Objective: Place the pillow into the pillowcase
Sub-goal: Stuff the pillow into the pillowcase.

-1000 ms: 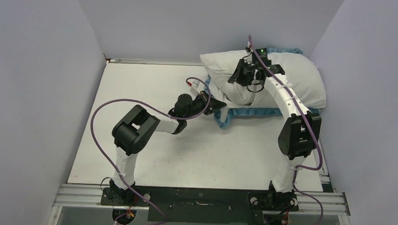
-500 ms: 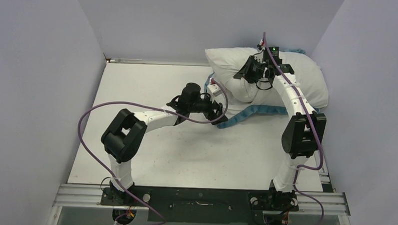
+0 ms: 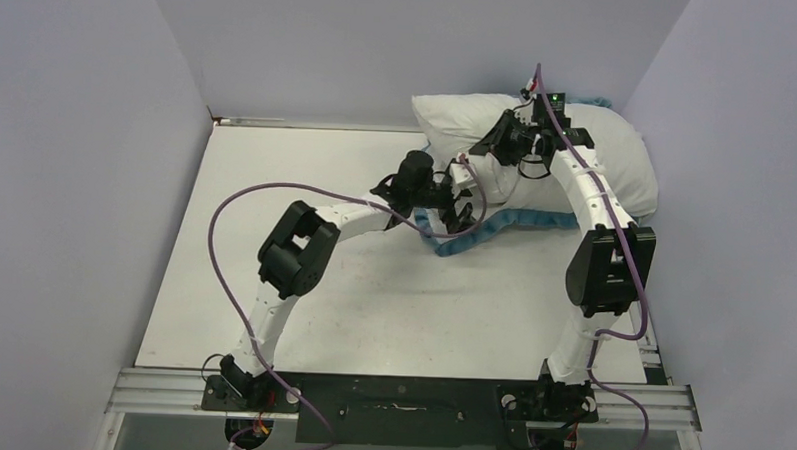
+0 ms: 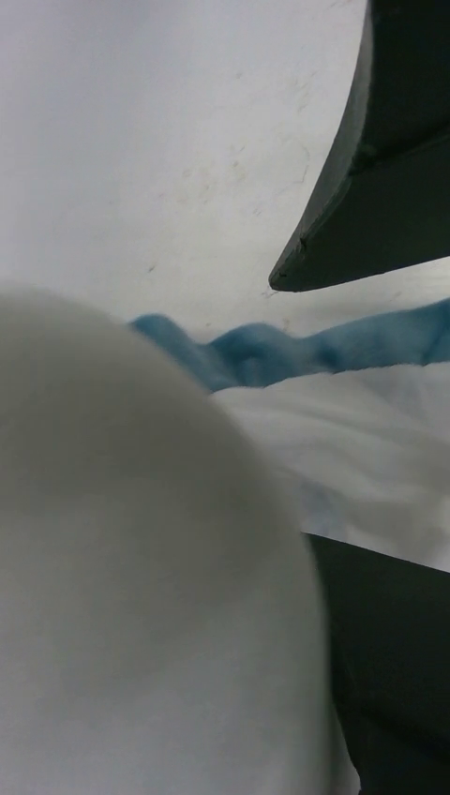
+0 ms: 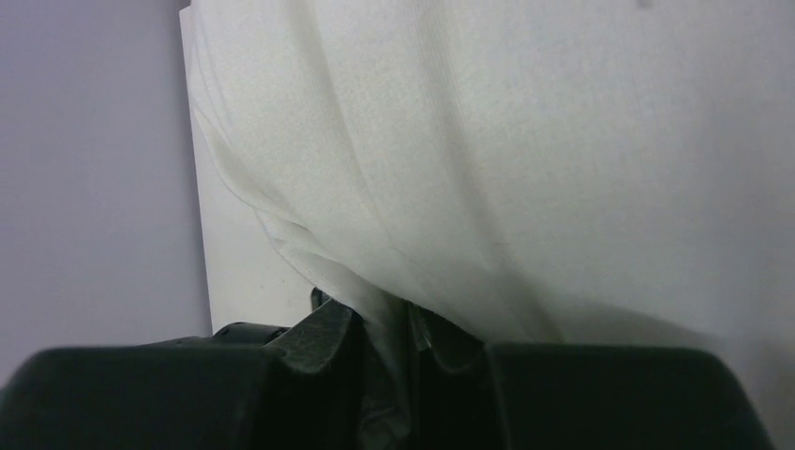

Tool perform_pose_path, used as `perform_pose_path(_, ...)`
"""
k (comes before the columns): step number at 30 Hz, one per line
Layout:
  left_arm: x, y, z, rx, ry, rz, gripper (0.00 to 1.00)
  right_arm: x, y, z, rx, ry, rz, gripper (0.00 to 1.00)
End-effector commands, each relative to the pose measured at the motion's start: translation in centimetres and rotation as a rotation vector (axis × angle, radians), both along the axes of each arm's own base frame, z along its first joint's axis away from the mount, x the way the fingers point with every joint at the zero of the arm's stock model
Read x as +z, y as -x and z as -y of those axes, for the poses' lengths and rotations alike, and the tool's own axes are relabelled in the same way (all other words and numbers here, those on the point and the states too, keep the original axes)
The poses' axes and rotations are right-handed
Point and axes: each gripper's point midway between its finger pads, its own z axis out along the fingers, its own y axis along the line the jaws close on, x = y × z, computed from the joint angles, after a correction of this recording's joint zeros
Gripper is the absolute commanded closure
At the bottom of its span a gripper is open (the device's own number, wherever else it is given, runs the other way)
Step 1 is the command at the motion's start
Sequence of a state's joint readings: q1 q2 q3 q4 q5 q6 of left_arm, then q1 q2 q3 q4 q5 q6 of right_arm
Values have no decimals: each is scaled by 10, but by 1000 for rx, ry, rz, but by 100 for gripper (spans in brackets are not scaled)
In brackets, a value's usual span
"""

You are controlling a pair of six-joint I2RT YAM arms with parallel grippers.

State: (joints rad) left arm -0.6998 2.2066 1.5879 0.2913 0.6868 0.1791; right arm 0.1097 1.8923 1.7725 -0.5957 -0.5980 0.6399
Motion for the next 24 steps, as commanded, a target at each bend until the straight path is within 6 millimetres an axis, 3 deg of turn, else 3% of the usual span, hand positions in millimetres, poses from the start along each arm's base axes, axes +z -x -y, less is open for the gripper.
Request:
perform_pose_path(1,21,-20,38,0,37,41,3,55,-10,21,-78,-61,114,95)
perform_pose_path(3,30,-30,56,3,40,25,3,55,-9,24,-85,-64,112,95)
perform_pose_path(6,5,-27,74,-33,-65,-113,3,58,-9,28,-96,-75,115,95)
perform_pose_path(9,-31,-4,71,-93,-170,-232,0,62,-9,36,-112,-80,121,95)
perform_pose_path(11,-51,15,64,-116,-232,-257,6,64,-11,45,-131,-83,125,95)
perform_pose_path(13,-59,29,59,-136,-260,-305,21,66,-11,45,-132,-89,130,95)
perform_pose_path(15,-60,34,60,-134,-277,-309,40,67,-14,60,-157,-90,130,95)
perform_pose_path(17,-62,34,59,-110,-315,-266,51,66,-14,64,-161,-93,126,95)
perform_pose_path(21,-69,36,52,-89,-375,-239,100,64,-8,67,-164,-87,119,95)
perform_pose_path(24,-73,36,44,-60,-422,-220,100,60,-4,69,-169,-83,109,95)
